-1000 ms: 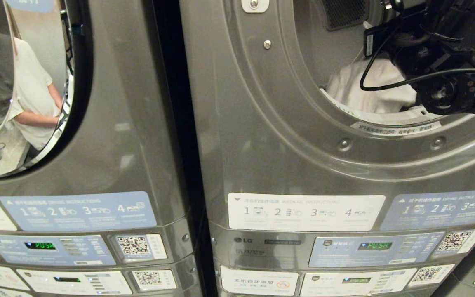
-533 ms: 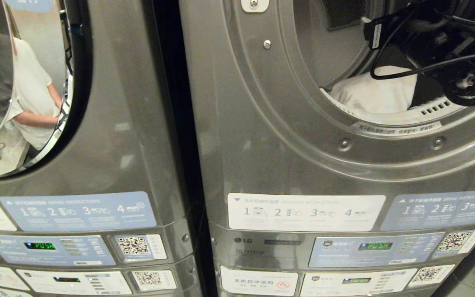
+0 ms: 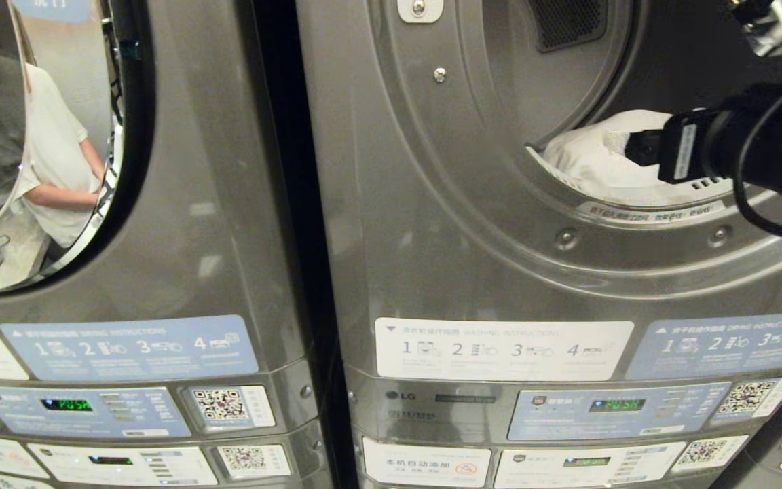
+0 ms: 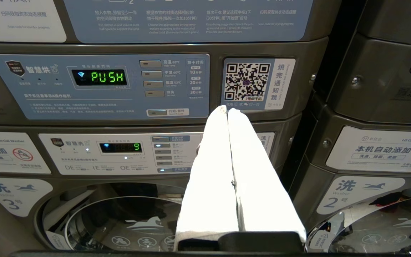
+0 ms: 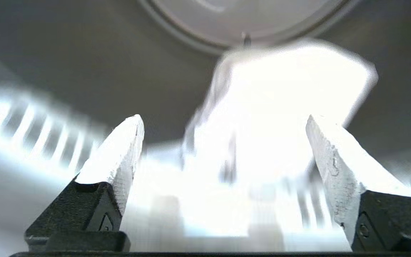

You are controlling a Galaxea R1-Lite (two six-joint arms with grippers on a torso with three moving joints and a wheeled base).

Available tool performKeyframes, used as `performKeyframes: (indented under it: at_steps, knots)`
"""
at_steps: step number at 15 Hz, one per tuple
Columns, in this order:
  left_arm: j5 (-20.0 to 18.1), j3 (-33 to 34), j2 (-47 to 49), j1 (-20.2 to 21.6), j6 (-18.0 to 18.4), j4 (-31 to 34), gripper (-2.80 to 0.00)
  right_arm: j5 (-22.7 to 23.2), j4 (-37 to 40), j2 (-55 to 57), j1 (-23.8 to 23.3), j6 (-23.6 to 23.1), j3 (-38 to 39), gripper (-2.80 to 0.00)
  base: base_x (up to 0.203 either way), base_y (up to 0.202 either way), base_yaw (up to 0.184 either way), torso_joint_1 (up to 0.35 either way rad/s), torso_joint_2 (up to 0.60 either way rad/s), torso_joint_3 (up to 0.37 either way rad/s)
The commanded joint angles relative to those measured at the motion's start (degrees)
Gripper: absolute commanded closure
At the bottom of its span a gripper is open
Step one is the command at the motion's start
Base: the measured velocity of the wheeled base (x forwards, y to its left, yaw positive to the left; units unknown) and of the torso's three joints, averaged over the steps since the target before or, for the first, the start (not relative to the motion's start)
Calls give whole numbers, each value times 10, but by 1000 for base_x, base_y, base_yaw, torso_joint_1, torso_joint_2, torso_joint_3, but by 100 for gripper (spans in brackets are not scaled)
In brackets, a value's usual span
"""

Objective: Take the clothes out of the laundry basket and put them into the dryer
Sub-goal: Put the clothes in the dryer, then close the dryer

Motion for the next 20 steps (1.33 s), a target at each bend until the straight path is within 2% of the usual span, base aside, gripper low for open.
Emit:
performKeyframes:
  at_steps: [1, 3, 5, 7, 10, 12, 15, 18, 20]
  knots:
    - [0, 0, -1, 0, 0, 0, 0, -1, 1, -89, 9, 9, 63, 0, 0, 0, 0, 0, 0, 0]
    - [0, 0, 0, 0, 0, -1, 0, 1, 4, -128, 11, 22, 116, 0, 0, 0, 0, 0, 0, 0]
    - [0, 0, 0, 0, 0, -1, 0, 2, 6, -142, 12, 46, 121, 0, 0, 0, 0, 0, 0, 0]
    - [0, 0, 0, 0, 0, 0, 0, -1, 10, -169, 11, 48, 119, 0, 0, 0, 0, 0, 0, 0]
    - [0, 0, 0, 0, 0, 0, 0, 1, 93, -245, 8, 56, 134, 0, 0, 0, 0, 0, 0, 0]
    - [0, 0, 0, 0, 0, -1, 0, 7, 145, -307, -8, 63, 231, 0, 0, 0, 0, 0, 0, 0]
    - [0, 0, 0, 0, 0, 0, 0, 63, 170, -436, -90, 66, 436, 0, 0, 0, 0, 0, 0, 0]
    - [0, 0, 0, 0, 0, 0, 0, 115, 157, -591, -145, 37, 620, 0, 0, 0, 0, 0, 0, 0]
    - [0, 0, 0, 0, 1, -1, 0, 163, 136, -677, -180, 15, 677, 0, 0, 0, 0, 0, 0, 0]
